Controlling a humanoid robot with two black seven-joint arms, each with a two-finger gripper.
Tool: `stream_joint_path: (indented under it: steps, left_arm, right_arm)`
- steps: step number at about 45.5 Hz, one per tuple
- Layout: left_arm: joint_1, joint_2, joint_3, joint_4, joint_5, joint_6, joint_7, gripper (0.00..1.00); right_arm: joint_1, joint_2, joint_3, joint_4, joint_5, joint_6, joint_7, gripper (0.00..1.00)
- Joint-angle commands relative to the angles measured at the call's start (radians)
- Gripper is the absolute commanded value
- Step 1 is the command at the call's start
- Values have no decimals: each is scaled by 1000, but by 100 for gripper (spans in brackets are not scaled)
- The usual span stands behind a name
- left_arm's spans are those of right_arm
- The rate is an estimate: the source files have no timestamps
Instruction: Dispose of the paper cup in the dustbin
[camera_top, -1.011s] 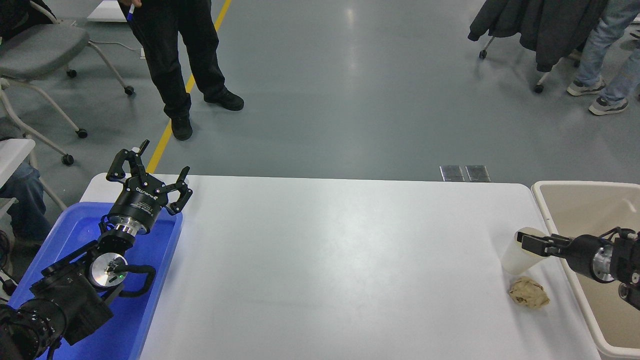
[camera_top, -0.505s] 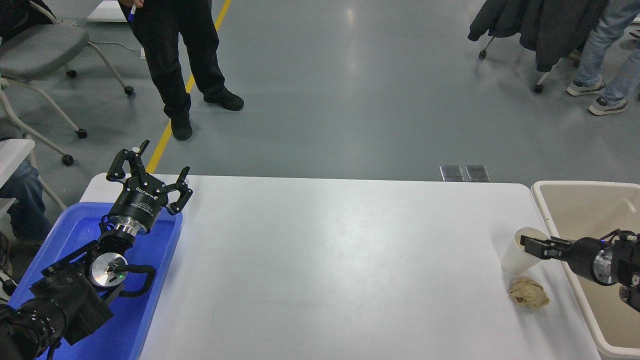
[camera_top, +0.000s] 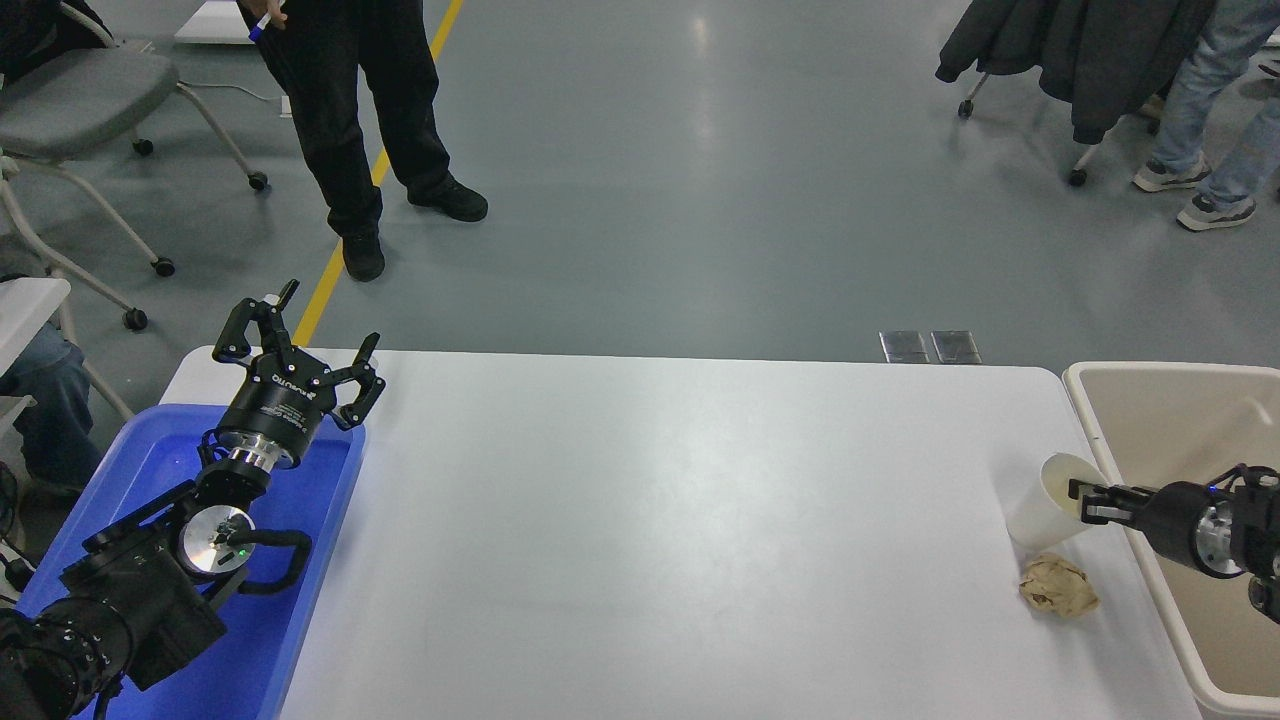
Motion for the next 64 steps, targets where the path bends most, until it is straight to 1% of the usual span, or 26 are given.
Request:
stream_joint_path:
  steps: [1, 15, 23, 32, 42, 55, 64]
  left_arm:
    - [0, 0, 0, 0, 0, 0, 0, 100]
    - [0, 0, 0, 0, 0, 0, 0, 100]
    - [0, 0, 0, 0, 0, 0, 0, 100]
    - [-1, 0, 0, 0, 0, 0, 2, 100]
    - [-1, 0, 0, -2, 0, 0, 2, 100]
    - [-1, 0, 1, 0, 0, 0, 0, 100]
    - [0, 0, 1, 0, 0, 0, 0, 100]
  right_arm:
    - [5, -2, -3, 3, 2, 8, 19, 0]
    - [42, -28, -2, 15, 50, 14, 73, 0]
    - [69, -68, 10, 35, 53, 45, 101, 0]
    - [132, -173, 12, 170, 119, 89, 101, 0]
    - [216, -319, 10, 300, 119, 120, 101, 0]
    - [332, -502, 10, 406, 118, 192, 101, 0]
    - [381, -560, 15, 419, 122, 218, 101, 0]
